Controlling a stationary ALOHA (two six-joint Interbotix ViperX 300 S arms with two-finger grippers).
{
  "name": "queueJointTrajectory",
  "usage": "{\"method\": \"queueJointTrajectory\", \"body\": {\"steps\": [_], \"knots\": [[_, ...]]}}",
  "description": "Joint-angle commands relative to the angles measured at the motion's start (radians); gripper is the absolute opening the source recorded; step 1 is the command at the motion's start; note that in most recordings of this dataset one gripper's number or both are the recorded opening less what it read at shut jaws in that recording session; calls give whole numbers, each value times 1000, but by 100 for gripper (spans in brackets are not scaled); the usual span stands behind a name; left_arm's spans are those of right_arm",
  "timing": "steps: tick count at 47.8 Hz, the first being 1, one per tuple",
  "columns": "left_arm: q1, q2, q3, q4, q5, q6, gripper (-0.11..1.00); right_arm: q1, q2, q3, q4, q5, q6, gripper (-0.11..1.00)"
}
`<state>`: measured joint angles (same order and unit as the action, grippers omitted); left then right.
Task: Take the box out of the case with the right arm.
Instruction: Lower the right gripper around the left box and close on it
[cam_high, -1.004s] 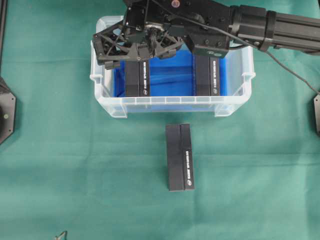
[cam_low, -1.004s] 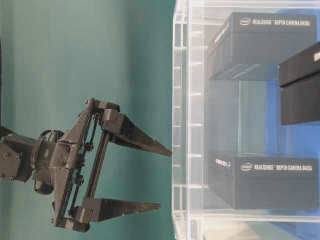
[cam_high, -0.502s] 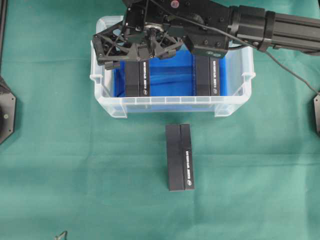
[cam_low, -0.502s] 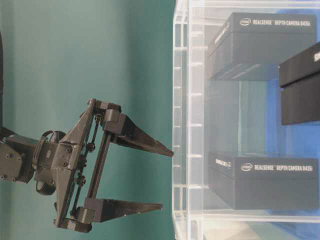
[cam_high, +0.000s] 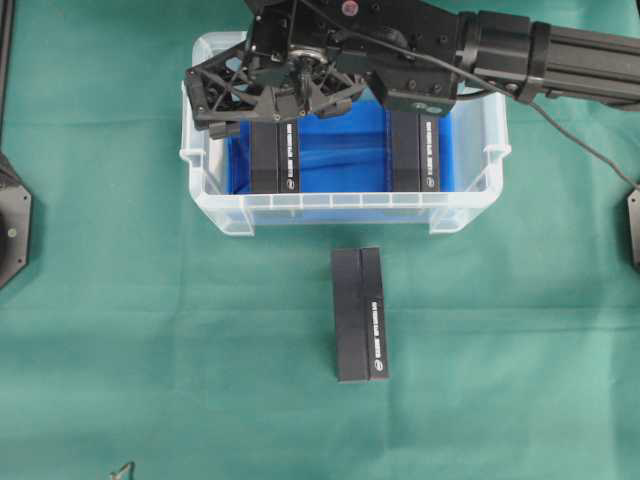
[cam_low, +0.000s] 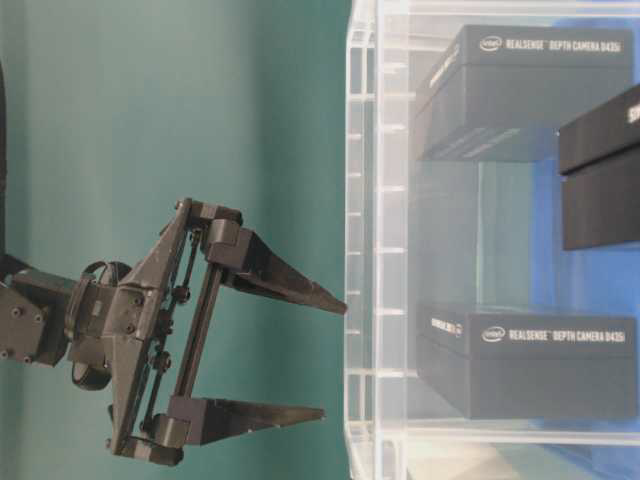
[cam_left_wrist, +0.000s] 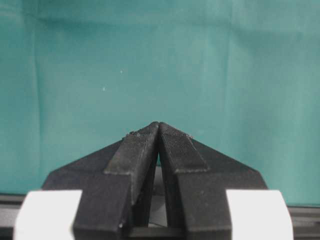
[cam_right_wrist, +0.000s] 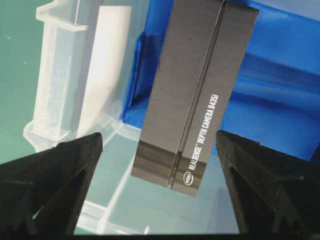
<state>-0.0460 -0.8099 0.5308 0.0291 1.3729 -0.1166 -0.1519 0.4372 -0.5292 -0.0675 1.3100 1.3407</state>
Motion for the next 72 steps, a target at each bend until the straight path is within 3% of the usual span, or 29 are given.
{"method": "queueJointTrajectory", "body": {"steps": [1, 50, 63, 72], "knots": [[-2, 5, -26, 2, -2, 2, 2, -2, -20, -17, -3, -8, 0, 95], [-2, 5, -26, 2, -3, 0, 2, -3, 17, -12, -37, -3, 0, 94], [-5, 5, -26, 2, -3, 0, 2, -11, 23, 58, -38, -34, 3, 95], [-2, 5, -25, 2, -3, 0, 2, -18, 23, 110, -37, -120, 12, 95]]}}
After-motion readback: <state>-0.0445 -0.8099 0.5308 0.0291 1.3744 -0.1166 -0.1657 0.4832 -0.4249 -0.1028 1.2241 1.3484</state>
